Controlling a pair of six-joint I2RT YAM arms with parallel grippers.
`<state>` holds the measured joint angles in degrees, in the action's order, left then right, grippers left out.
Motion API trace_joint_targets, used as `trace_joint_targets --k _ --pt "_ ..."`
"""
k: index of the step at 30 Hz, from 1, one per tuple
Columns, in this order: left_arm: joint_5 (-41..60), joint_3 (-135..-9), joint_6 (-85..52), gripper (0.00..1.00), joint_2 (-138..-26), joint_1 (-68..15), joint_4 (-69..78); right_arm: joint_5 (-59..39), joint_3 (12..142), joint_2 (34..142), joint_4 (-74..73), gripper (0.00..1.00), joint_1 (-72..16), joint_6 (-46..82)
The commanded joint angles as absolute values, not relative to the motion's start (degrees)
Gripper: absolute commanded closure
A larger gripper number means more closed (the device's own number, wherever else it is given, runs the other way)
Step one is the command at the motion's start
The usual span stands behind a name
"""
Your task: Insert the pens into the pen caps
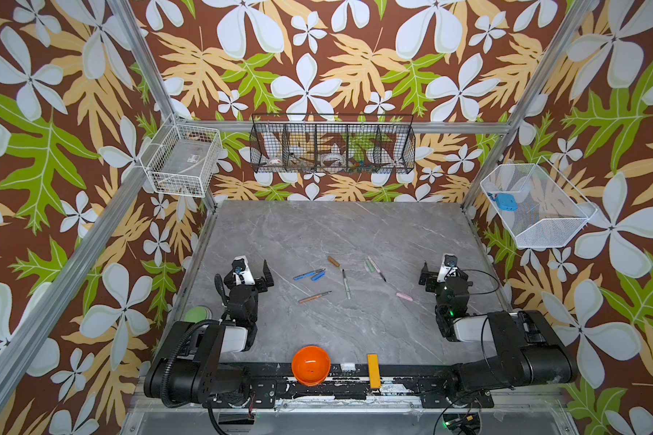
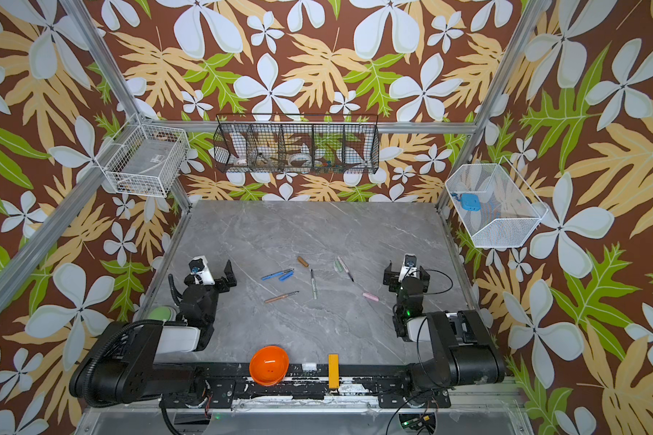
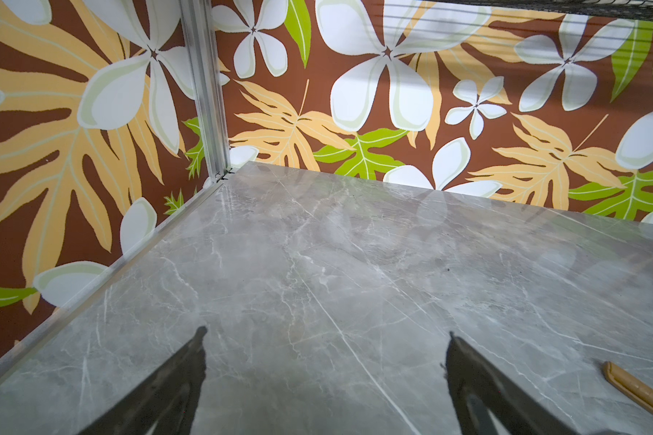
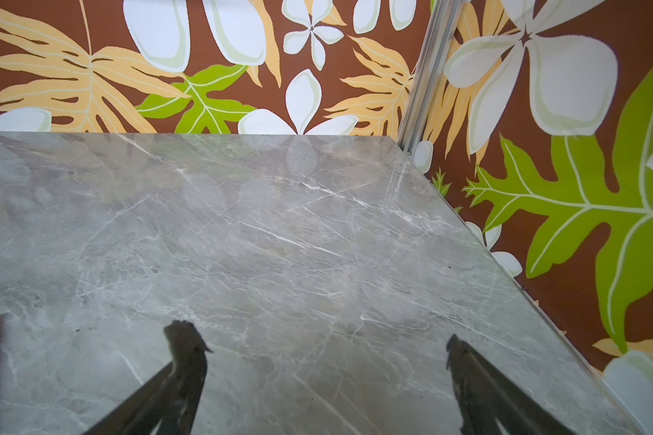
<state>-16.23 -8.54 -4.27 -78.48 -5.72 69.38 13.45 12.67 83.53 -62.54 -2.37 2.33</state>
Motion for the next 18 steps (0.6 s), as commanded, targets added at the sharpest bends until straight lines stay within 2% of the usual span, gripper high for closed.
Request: trace_joint_targets --k 1,18 --pt "-16.0 -8.7 -3.8 0.0 -78.6 -5.6 71.8 13.8 13.0 83.7 -64.2 0.01 -2.4 2.2" --pt "-15.9 -8.9 -3.8 0.0 -78.6 -5.6 71.5 13.8 12.9 83.6 -64.2 0.0 -2.5 2.2"
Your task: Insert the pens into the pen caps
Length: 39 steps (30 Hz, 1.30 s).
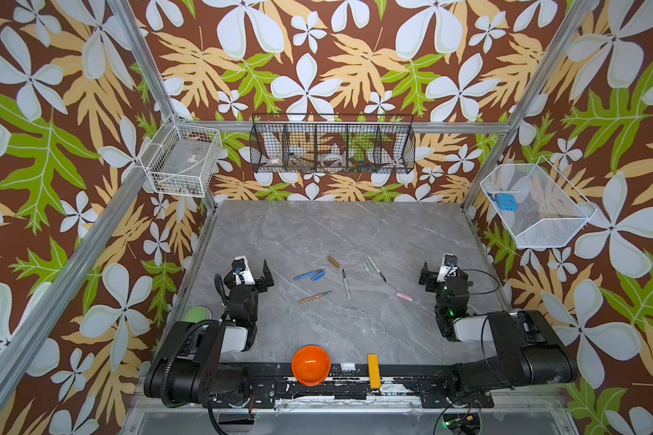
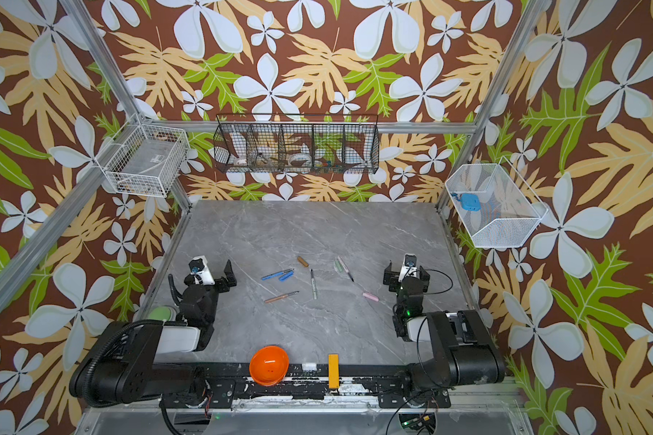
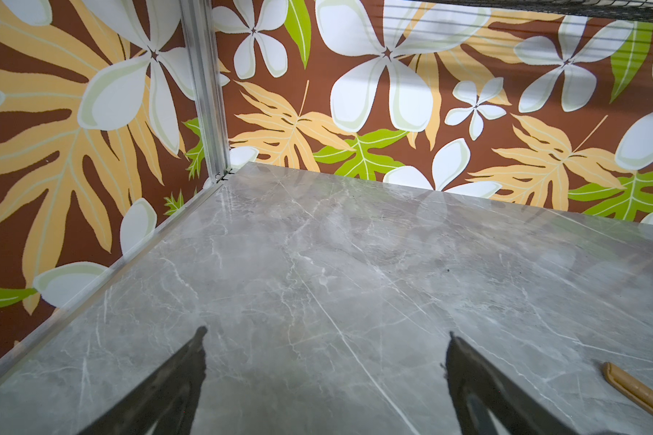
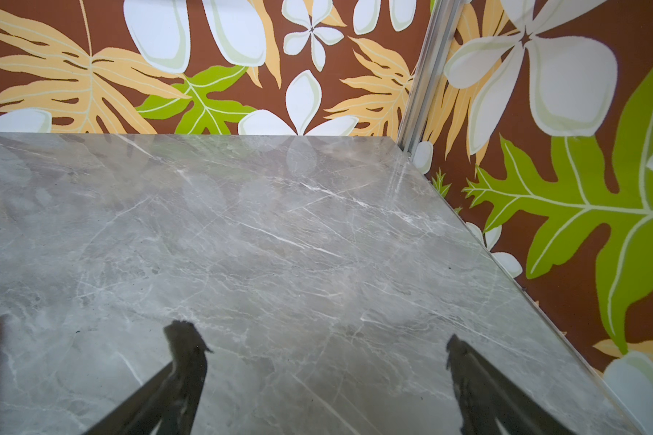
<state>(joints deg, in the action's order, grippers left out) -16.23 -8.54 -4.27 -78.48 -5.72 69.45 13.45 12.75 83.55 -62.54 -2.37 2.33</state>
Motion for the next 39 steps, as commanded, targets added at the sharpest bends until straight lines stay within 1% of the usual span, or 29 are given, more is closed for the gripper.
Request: trace_joint_targets --k 1,4,6,9,10,12,14,16,18,22,24,26,28,30,33,35,39 --pt "-15.8 -8.8 -3.8 0.0 -78.6 -5.6 71.6 13.8 12.9 83.5 -64.2 0.0 -2.4 2.2" --pt "-16.0 -8.7 -3.8 0.0 -78.5 -5.6 71.9 13.8 12.8 83.5 -64.4 0.02 -2.4 2.2" --pt "-16.5 -8.7 -3.8 0.0 -78.3 -5.6 71.7 13.9 12.7 83.4 -64.4 0.04 -2.4 2.2" --pt "-16.8 -9.6 -3.8 0.0 -75.6 -5.6 68.1 14.0 12.7 83.3 -64.7 0.1 -2.5 2.1" --pt "-16.7 -10.3 -3.8 0.0 -74.1 -5.6 65.5 14.2 13.8 82.2 -63.1 0.1 -2.7 1.9" --pt "-16.9 -11.8 -4.1 0.0 -71.4 -5.6 60.6 14.1 20.1 78.8 -48.6 0.12 -3.1 1.8" --pt "-16.6 -12.6 -4.0 0.0 -68.6 -5.6 57.5 11.8 27.2 77.3 -36.9 0.14 -3.0 2.1" --pt "-16.3 -12.7 -4.3 0.0 -65.3 -5.6 55.0 7.9 32.8 76.9 -28.4 0.17 -3.2 4.2" --pt "-16.3 -13.7 -6.7 0.0 -61.1 -5.6 50.2 6.2 38.6 77.2 -19.7 0.18 -4.7 7.1" --pt "-14.9 -18.7 -12.8 0.0 -53.9 -5.6 36.8 5.8 49.8 80.3 -1.5 0.2 -9.3 13.5" --pt "-13.4 -21.5 -13.9 0.0 -52.4 -5.6 30.9 3.9 54.6 82.4 5.7 0.23 -11.8 14.1" --pt "-12.2 -23.2 -15.4 0.0 -51.4 -5.7 27.6 4.8 58.4 84.3 11.4 0.25 -16.9 13.2" --pt "-10.2 -24.2 -16.6 0.0 -50.7 -5.7 25.9 5.4 60.3 85.7 14.5 0.28 -21.1 13.5" --pt "-7.9 -24.9 -17.9 0.0 -49.9 -5.7 24.5 3.0 62.3 87.6 16.8 0.31 -24.5 14.1" --pt "-5.8 -25.0 -20.7 0.0 -48.7 -5.7 22.7 -1.1 66.0 91.8 20.8 0.34 -28.0 18.4" --pt "-1.7 -25.2 -21.5 0.0 -48.2 -5.7 21.2 -3.5 67.8 94.8 22.1 0.38 -30.5 21.4" --pt "4.3 -27.2 -21.7 0.0 -48.2 -5.7 18.8 -1.7 71.8 99.9 24.4 0.4 -35.3 23.1"
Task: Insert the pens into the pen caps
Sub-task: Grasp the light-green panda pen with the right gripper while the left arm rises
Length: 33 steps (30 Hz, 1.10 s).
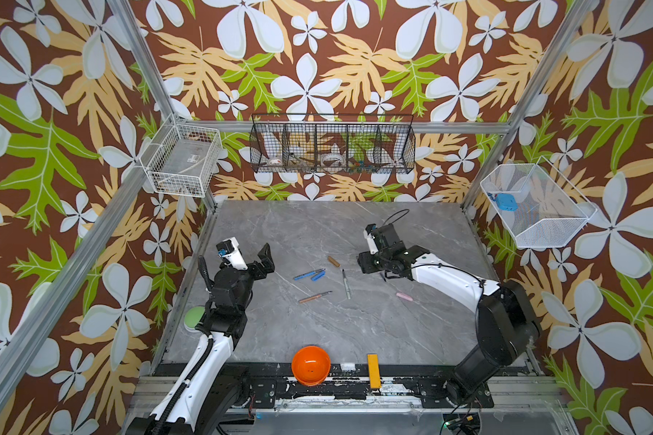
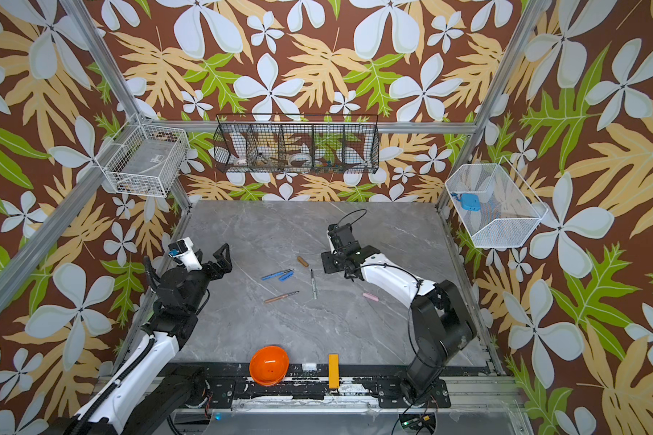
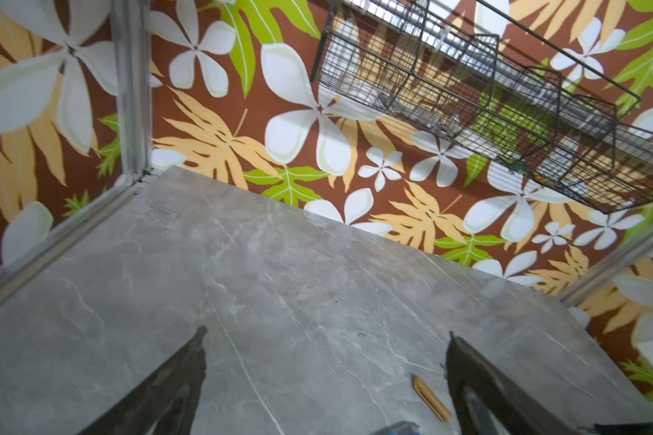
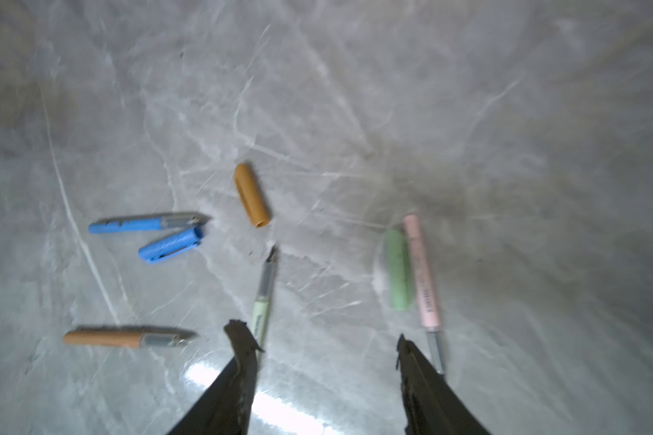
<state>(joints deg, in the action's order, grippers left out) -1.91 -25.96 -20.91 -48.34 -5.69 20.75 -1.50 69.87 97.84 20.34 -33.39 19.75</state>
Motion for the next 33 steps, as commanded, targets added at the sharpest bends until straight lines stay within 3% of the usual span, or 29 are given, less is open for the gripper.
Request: trace_joint_targets --k 1,16,33 --pt "5.0 -27.9 -21.4 0.0 -48.3 -5.7 18.2 -2.0 73.0 101.3 24.7 0.4 -36.1 23.4" --pt "6.2 -28.0 -21.9 0.0 -48.3 -5.7 17.8 -5.2 83.7 114.7 32.2 0.51 -38.6 21.8" --pt "6.5 -26.1 -21.8 0.0 -49.1 -5.7 19.6 -2.4 86.8 121.4 34.8 0.6 -39.2 21.3"
